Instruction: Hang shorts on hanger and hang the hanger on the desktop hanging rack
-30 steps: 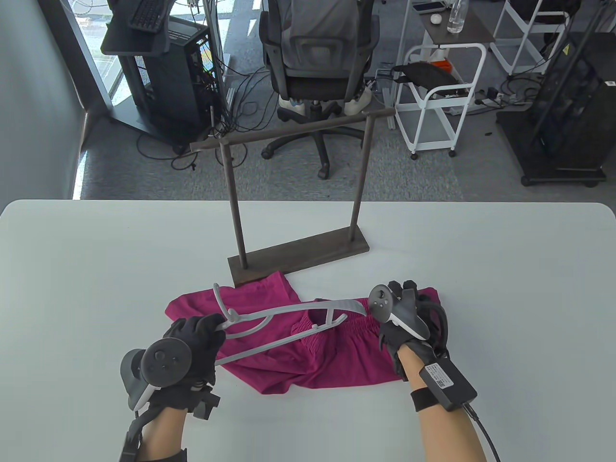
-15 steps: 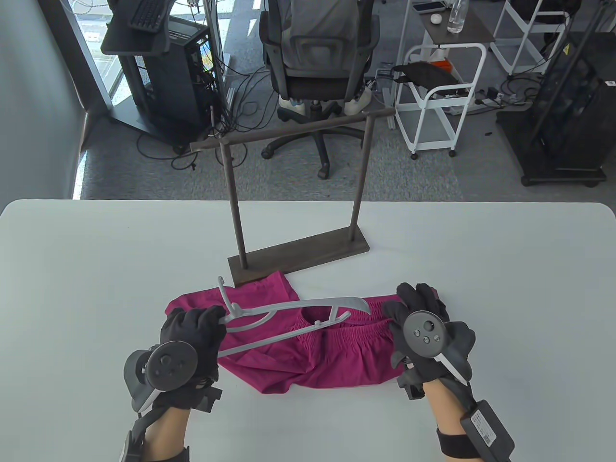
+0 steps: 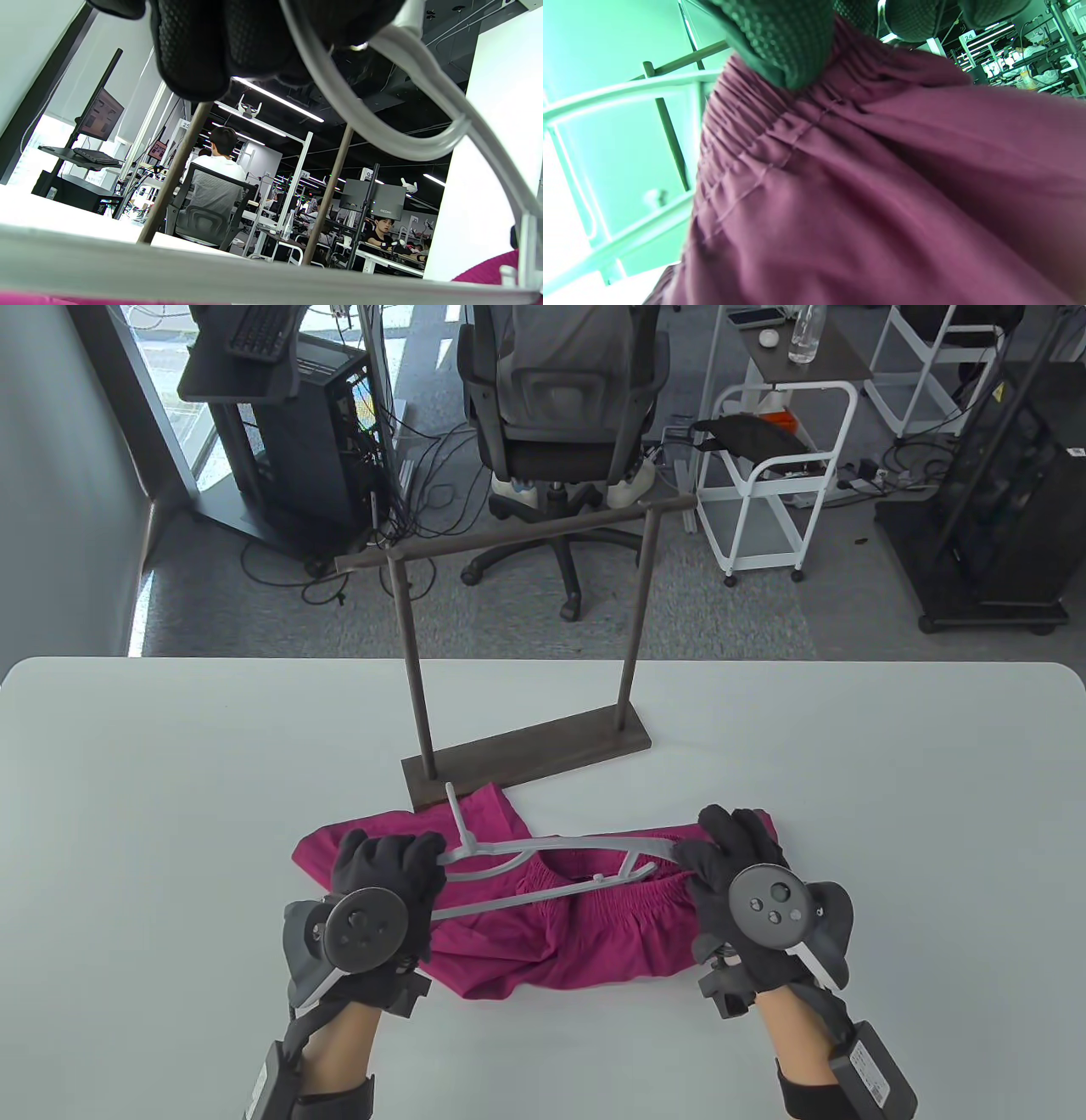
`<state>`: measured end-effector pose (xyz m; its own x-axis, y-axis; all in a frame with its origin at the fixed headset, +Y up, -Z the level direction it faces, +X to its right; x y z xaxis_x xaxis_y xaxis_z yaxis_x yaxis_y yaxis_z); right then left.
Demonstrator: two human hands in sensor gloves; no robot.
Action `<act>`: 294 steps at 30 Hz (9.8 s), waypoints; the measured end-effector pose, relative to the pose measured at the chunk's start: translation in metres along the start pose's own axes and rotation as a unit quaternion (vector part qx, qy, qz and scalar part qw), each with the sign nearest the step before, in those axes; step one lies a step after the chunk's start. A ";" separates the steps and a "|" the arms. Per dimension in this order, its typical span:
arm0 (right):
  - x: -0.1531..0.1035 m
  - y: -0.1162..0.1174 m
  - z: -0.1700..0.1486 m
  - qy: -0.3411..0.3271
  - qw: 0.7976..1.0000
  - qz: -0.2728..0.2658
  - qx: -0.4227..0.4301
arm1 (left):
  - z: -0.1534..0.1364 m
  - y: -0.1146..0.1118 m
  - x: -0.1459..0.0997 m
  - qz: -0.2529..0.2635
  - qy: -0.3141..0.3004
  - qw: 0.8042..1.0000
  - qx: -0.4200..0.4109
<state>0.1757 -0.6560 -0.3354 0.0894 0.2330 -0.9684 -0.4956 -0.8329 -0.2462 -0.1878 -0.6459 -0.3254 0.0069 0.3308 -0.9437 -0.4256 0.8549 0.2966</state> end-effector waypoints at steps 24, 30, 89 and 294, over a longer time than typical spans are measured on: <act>-0.007 0.015 0.005 -0.027 0.998 0.030 0.042 | 0.066 -0.053 0.003 -0.040 -0.060 0.997 -0.009; -0.003 0.025 -0.001 -0.023 0.999 0.024 0.041 | 0.066 -0.057 -0.001 -0.048 -0.063 0.997 -0.002; -0.001 -0.003 -0.036 0.046 0.993 -0.029 0.100 | 0.047 -0.113 0.001 -0.231 -0.010 0.921 0.312; -0.039 -0.015 0.044 -0.118 0.986 -0.062 -0.097 | 0.048 0.062 -0.019 0.058 -0.078 0.989 0.109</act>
<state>0.1418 -0.6306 -0.2917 -0.0762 0.4299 -0.8996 -0.3172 -0.8658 -0.3869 -0.1710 -0.5798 -0.2819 0.1169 0.4756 -0.8719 -0.2260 0.8676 0.4429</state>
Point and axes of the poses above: the tracker on the back of each hand, its own z axis roughly to the thumb side, its own x axis roughly from the wrist to the fingertips, y = z × x, the point moved 3 cm from there along x, roughly from the wrist to the fingertips, and after that the axes turned 11 degrees about y, right-handed, at the moved point
